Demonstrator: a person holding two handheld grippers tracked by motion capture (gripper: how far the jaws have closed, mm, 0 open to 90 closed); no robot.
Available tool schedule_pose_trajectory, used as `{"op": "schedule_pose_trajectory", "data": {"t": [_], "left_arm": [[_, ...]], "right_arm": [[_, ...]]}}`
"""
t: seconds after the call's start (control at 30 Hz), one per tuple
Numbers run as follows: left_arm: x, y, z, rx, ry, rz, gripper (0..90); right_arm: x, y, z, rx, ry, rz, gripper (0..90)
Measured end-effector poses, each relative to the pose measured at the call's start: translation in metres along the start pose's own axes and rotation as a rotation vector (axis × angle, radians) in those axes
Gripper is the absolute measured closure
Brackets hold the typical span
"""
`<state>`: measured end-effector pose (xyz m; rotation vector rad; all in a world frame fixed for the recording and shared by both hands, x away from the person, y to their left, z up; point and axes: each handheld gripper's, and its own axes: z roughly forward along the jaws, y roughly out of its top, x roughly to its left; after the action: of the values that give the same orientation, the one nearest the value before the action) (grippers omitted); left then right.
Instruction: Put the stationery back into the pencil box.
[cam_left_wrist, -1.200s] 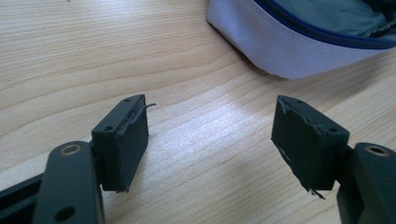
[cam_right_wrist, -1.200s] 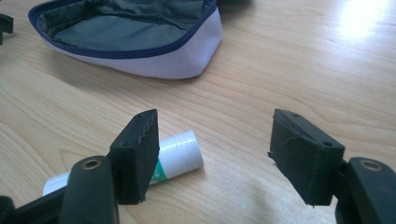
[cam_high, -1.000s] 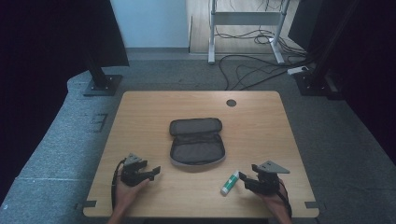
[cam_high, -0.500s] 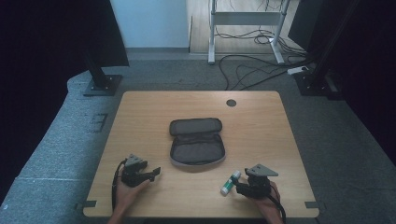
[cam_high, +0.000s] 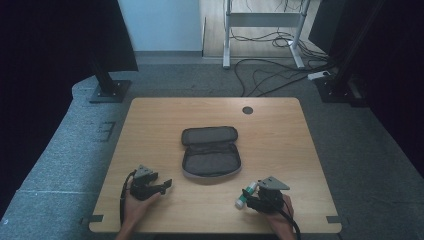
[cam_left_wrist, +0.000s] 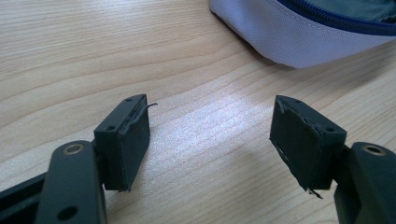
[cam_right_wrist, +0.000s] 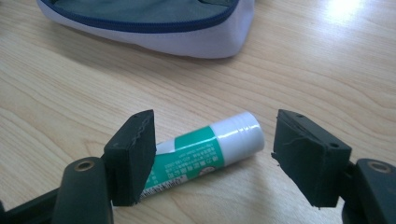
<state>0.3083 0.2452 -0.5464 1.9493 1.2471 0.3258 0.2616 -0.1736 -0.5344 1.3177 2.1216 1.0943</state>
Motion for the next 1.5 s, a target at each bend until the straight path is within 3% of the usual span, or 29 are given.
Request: {"op": "schedule_pose_trajectory", "data": {"t": [0.5,0.73,0.9,1.13,1.5], "left_arm": [[0.002,-0.001,-0.001,-0.001,0.003,-0.005,28.8],[0.002,-0.001,-0.001,0.0,0.001,-0.004,28.8],[0.003,-0.001,-0.002,0.0,0.0,-0.005,28.8],[0.005,-0.001,-0.002,-0.001,0.003,-0.009,28.8],[0.005,-0.001,-0.002,0.0,0.0,-0.008,29.1]], "right_arm": [[0.01,-0.007,0.007,0.041,-0.055,-0.017,29.8],[0.005,-0.011,0.007,0.067,-0.045,-0.007,40.1],[0.002,-0.012,0.008,0.081,-0.074,-0.018,48.8],[-0.006,-0.012,0.006,0.081,-0.071,0.007,63.4],[-0.013,-0.011,0.005,0.086,-0.048,0.013,64.7]]}}
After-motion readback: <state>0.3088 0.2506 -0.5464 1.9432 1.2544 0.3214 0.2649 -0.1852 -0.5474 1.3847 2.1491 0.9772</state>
